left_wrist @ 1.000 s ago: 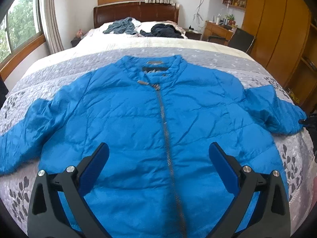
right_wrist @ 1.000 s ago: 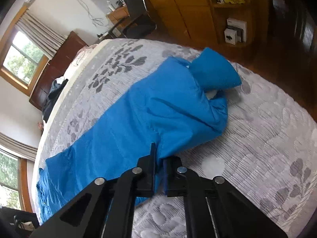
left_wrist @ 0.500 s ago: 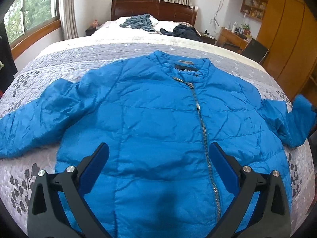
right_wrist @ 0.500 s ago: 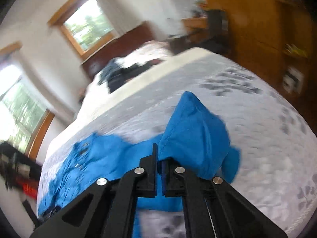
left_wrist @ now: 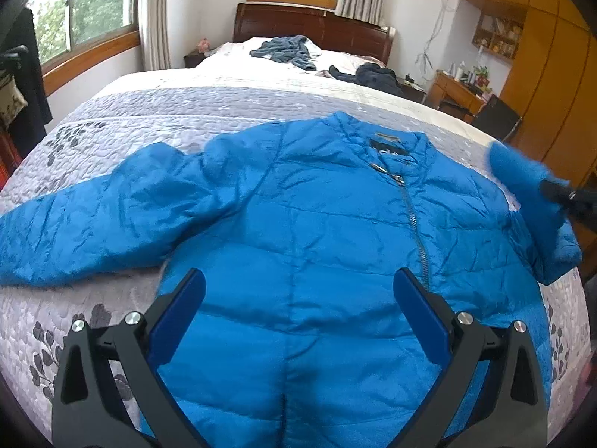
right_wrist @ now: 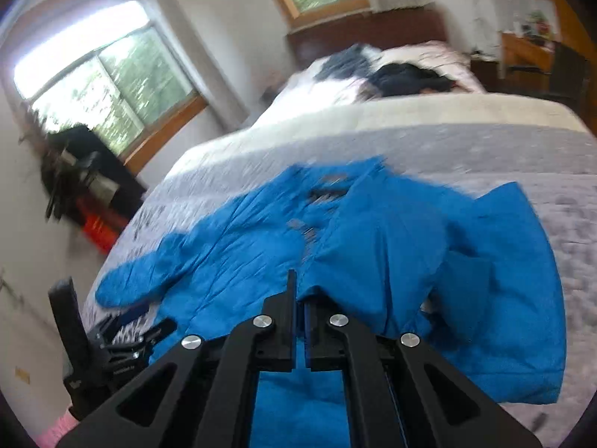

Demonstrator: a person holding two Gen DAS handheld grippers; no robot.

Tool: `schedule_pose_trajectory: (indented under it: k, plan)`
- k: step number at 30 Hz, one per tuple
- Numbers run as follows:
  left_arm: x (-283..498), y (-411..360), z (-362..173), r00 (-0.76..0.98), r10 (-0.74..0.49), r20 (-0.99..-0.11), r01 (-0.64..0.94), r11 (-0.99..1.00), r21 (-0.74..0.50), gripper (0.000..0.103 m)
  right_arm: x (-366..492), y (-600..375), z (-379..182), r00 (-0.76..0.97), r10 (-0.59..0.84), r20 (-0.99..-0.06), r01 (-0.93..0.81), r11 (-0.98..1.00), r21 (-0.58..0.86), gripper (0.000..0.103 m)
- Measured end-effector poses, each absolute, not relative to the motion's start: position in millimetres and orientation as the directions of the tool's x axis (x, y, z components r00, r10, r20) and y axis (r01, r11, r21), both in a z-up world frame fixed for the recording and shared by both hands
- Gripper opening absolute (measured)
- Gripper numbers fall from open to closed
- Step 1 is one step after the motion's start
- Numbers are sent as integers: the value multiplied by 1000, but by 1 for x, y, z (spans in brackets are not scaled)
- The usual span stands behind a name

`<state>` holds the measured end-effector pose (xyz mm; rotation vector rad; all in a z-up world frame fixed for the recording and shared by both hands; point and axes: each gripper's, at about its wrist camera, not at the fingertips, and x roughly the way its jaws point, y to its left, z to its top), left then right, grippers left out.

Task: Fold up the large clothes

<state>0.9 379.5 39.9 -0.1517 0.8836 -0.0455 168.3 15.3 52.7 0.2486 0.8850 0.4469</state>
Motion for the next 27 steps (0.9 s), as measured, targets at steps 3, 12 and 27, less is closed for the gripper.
schedule_pose_trajectory:
  k: [3,12,27]
  plan:
    - [3,388,40,635,-98,-766,-43,986,-162,100,171,49,30,487,498,-718,-308,867,392,2]
    - [9,393,38,624,-109,-774,-46,983,-176,100,158,69,1,378,540,-752,-360,834,418,14]
    - [73,283,14,442,-256,-859,146,966,-213,99,164,-58,37,605,334,-723,-74,927,367,41]
